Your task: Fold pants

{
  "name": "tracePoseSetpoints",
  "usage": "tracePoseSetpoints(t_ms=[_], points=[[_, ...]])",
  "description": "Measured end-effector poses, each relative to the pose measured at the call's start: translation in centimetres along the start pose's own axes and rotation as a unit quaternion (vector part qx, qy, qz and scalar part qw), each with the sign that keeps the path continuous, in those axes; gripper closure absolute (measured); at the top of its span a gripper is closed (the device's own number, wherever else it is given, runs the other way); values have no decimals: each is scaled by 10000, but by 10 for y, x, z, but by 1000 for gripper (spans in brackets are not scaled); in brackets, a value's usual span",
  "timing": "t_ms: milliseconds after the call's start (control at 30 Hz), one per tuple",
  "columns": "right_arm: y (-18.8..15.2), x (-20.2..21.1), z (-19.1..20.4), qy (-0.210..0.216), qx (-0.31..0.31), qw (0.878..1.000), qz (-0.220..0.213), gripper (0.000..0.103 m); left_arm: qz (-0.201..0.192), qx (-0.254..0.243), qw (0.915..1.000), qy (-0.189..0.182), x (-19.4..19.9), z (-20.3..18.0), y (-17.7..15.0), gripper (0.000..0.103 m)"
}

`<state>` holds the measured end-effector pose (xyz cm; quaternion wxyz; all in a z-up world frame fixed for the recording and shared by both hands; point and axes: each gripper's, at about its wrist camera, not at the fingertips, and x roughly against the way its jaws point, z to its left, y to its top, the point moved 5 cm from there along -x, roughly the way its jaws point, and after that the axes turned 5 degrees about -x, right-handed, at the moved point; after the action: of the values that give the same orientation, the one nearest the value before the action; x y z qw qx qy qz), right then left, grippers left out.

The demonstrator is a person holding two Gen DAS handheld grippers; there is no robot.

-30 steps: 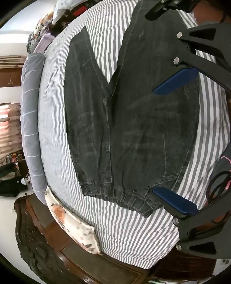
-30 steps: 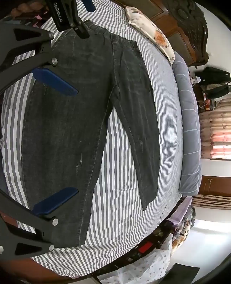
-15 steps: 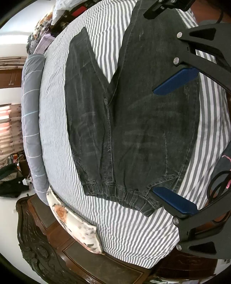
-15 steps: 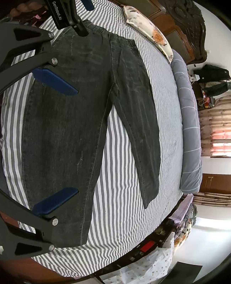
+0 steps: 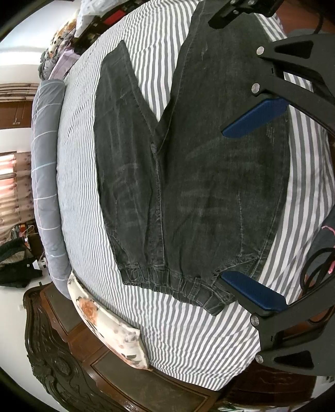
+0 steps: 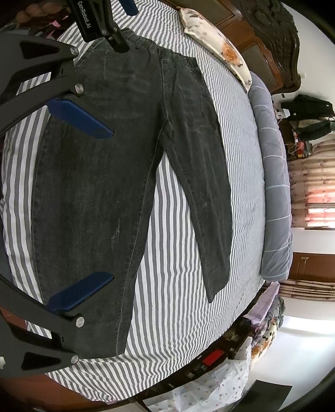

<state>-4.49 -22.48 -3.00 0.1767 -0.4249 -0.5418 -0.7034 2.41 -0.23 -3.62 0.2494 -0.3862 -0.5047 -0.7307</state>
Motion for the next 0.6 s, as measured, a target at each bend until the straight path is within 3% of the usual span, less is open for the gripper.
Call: tracePoseSetpoints(t_ms=[600], points=[[-2, 0, 1, -6, 59, 10000, 0, 0, 8, -10, 10000, -67, -1, -2, 1, 0]])
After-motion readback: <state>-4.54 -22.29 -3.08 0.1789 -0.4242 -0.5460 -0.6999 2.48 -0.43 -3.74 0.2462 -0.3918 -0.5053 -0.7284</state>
